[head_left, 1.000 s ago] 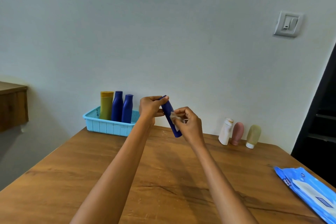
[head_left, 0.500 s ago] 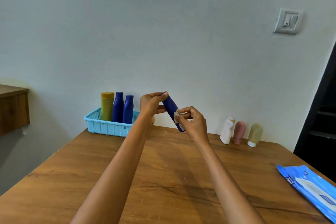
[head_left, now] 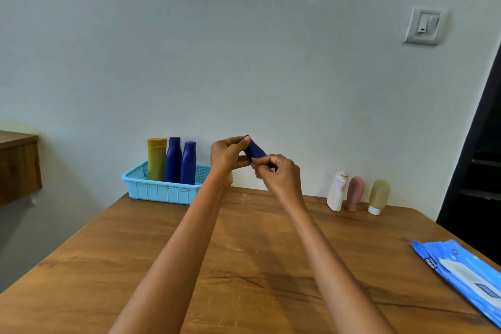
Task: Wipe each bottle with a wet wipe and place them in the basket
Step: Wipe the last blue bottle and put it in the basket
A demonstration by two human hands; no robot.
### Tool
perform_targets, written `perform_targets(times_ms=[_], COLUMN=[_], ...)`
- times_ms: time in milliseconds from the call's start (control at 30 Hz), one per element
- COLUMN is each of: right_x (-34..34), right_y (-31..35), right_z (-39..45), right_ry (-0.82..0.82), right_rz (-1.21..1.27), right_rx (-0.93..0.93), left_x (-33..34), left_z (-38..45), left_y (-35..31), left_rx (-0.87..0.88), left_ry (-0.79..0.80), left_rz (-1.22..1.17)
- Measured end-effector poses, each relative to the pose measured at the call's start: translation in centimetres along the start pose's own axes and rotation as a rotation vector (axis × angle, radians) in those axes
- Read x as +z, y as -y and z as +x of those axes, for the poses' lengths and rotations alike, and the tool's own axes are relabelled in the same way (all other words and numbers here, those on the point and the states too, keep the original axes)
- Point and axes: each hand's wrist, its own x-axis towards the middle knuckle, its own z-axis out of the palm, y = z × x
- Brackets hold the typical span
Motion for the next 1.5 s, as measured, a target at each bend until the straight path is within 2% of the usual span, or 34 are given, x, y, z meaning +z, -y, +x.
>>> perform_targets(times_ms=[233,400,500,600,733,867,1000,1100,1233,1333,1500], right_x=[-1.0,-1.9,-2.1,-2.0,-2.1,-2.5,-3.7,-4.0,-2.9,-2.3,-3.4], right_y=[-3.1,-3.9,-3.5,-2.1,-1.1,-2.8,-4.0,-3.3,-0.4,-0.3,-4.4], right_z=[-0.9,-0.4,0.1,0.5,0.9,0.5,0.5,0.7,1.2,1.3,0.2], right_ry=[-0.101,-0.254,-0.233,-0.198,-0.164,-0.175,-0.219,-0.192,-0.194,-0.187,-0.122], right_rz=[0.118,0.15,0.128,0.145,0.146,0.1,-0.032,-0.001,0.059,0.065,-0.126], right_rx=[0.271,0.401,0.409,0.341,0.245,0.321,0.431,0.457,0.288,0.228,0.438], left_x=[-1.1,-1.1,-0.4,0.6,0.5,-0.2,0.0,1.1,2.1,2.0,1.0], left_z=[0.7,0.8,0.3,-0.4,-0.3,0.0,-0.3,-0.9,-1.5,-1.3,-1.2], left_y=[-0.1,0.2,0.4,0.7,0.2,0.3,0.7,1.3,1.8,1.6,1.5], left_rx=[0.029,0.024,0.022,0.04,0.055,0.055,0.03,0.038,0.042,0.062,0.045], left_ry=[-0.087,-0.061,0.02,0.115,0.124,0.099,0.139,0.17,0.199,0.192,0.137], left_rz=[-0.024,0.002,0.024,0.065,0.015,0.013,0.006,0.066,0.137,0.156,0.105])
